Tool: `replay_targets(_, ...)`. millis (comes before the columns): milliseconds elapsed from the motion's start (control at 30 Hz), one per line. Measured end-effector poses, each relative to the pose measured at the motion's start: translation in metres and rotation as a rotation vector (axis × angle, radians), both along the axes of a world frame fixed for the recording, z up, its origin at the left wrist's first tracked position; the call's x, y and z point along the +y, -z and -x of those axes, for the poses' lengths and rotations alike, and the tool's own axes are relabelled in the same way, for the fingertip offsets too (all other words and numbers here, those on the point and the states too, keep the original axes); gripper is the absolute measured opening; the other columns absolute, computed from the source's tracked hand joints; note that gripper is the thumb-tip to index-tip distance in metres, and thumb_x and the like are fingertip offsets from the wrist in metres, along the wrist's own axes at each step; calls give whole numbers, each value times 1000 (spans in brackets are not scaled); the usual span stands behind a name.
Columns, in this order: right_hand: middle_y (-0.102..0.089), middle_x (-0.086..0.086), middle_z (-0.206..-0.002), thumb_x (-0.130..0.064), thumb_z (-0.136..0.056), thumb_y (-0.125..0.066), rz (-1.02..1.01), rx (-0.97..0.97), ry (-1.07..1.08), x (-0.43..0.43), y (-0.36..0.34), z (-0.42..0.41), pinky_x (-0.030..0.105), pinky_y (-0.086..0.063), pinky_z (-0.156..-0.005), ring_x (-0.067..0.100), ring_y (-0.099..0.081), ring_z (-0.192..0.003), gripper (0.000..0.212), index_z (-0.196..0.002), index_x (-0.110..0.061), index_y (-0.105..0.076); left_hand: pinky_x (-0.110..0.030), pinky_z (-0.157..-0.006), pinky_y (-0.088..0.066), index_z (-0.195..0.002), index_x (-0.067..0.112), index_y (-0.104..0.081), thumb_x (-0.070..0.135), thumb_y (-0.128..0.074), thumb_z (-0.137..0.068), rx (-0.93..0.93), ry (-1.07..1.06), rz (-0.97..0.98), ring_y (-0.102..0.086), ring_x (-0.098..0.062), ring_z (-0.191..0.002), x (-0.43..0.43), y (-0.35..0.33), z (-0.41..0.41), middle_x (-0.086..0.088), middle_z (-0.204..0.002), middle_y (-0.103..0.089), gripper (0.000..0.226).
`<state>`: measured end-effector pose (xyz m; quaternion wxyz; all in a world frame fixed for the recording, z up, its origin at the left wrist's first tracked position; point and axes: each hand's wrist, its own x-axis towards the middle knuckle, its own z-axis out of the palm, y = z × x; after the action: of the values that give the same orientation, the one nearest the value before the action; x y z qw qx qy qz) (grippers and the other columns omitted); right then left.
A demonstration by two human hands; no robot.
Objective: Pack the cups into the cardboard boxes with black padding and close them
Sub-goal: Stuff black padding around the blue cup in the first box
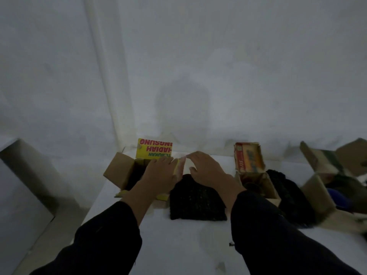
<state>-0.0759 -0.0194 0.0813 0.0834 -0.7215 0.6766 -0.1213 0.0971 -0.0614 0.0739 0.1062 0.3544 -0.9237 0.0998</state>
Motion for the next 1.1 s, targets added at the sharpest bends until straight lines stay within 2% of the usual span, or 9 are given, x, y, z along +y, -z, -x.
replay_targets(33, -35, 5, -150, -18, -95, -42, 0, 3, 7, 6, 0, 7, 29, -17, -114, 21, -26, -140, 48, -143, -13, -36, -43, -76, -55, -127, 9, -53, 21, -55, -81, 9, 12, 11, -64, -31, -104, 3, 2, 8, -12, -113, -66, 47)
replay_targets(133, -32, 5, -152, -20, -97, -40, -19, 10, 43, 22, 5, 24, 29, -15, -115, 21, -23, -142, 50, -145, -14, -33, -43, -110, -32, -148, 11, -24, 34, -38, -95, -41, -82, -216, -30, -26, -140, 12, 11, 29, -7, -151, -33, 59)
replay_targets(200, -30, 4, -153, -22, -98, -39, -36, 21, 63, 30, 12, 34, 30, -14, -116, 20, -20, -144, 50, -146, -14, -30, -41, -117, -19, -149, 11, -19, 36, -36, -97, -31, -86, -225, -16, -23, -145, 18, 16, 43, -6, -157, -20, 60)
replay_targets(367, -33, 4, -151, -25, -98, -41, -48, 37, 87, 50, 29, 53, 29, -13, -112, 20, -24, -142, 50, -146, -15, -30, -47, -120, -4, -147, 7, -25, 36, -37, -93, -20, -14, -138, -20, -25, -144, 41, 31, 70, -9, -154, -28, 63)
replay_targets(533, -40, 8, -145, -25, -96, -43, -116, 15, 67, 58, 56, 64, 31, -22, -111, 24, -36, -134, 50, -143, -10, -33, -37, -121, -9, -151, 7, -12, 35, -25, -95, -30, -23, -332, -11, -24, -147, 57, 57, 85, -9, -158, -15, 64)
replay_targets(633, -41, 9, -145, -26, -95, -43, -145, -3, 71, 57, 78, 66, 34, -27, -113, 25, -35, -135, 51, -143, -10, -34, -36, -120, -12, -151, 8, -9, 33, -31, -98, -62, -93, -395, -8, -22, -147, 60, 76, 87, -7, -159, -11, 63)
replay_targets(833, -35, 9, -150, -25, -96, -42, -240, -79, 25, 46, 119, 54, 37, -20, -117, 26, -22, -143, 52, -145, -11, -31, -38, -118, -21, -150, 6, -12, 38, -31, -91, -37, -228, -523, -13, -26, -146, 59, 122, 73, -11, -157, -17, 70)
replay_targets(1000, -25, 6, -155, -30, -99, -39, -287, -98, 44, 32, 147, 37, 40, -14, -120, 23, -13, -147, 54, -148, -12, -25, -36, -117, -18, -150, 4, -6, 31, -38, -97, -18, -352, -583, -12, -29, -146, 50, 147, 68, -17, -158, -10, 67)
replay_targets(1100, -26, 7, -155, -38, -100, -34, -285, -75, 115, 27, 157, 27, 41, -15, -119, 23, -15, -146, 56, -148, -12, -24, -37, -114, -26, -151, 6, -4, 32, -35, -98, -4, -408, -653, -17, -33, -144, 45, 159, 64, -21, -157, -5, 66)
